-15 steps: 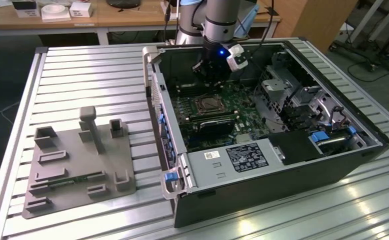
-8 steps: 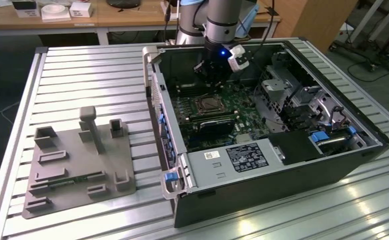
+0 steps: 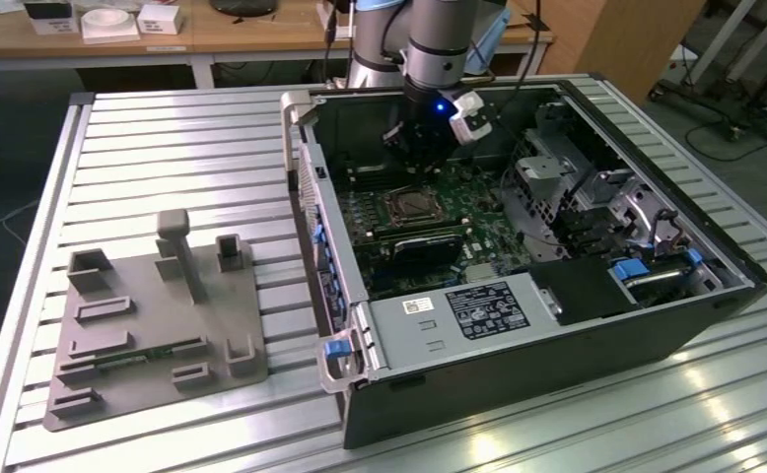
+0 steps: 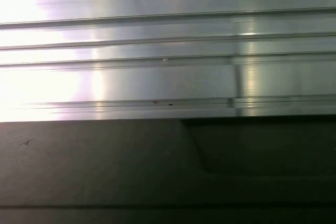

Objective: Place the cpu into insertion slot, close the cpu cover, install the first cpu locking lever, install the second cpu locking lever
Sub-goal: 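Install the first cpu locking lever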

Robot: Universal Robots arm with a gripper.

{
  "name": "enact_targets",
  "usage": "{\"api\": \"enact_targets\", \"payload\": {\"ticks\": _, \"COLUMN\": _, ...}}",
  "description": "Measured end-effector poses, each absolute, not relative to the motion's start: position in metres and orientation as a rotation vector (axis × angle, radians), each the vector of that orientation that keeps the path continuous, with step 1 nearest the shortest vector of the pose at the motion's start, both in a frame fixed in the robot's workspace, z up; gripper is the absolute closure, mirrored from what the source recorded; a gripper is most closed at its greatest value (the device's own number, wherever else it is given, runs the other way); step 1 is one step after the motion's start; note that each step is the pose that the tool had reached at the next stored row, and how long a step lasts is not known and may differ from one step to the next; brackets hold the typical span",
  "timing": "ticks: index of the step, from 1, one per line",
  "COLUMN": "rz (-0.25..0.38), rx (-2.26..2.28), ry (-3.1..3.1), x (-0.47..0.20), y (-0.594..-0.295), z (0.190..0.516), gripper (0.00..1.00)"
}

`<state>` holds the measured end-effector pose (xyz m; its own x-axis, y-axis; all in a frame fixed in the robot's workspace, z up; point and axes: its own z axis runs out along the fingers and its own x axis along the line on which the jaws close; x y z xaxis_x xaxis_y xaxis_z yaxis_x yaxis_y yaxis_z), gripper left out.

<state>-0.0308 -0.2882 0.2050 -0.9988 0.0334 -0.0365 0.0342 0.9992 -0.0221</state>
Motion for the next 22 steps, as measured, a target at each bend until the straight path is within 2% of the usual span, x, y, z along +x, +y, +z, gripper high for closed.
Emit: {"api": "enact_targets", "payload": {"ticks": 22, "rz": -0.035, "rx": 0.052, "ry": 3.106, "x": -0.0251, "y": -0.2882, "z": 0.2020, "gripper": 0.90}}
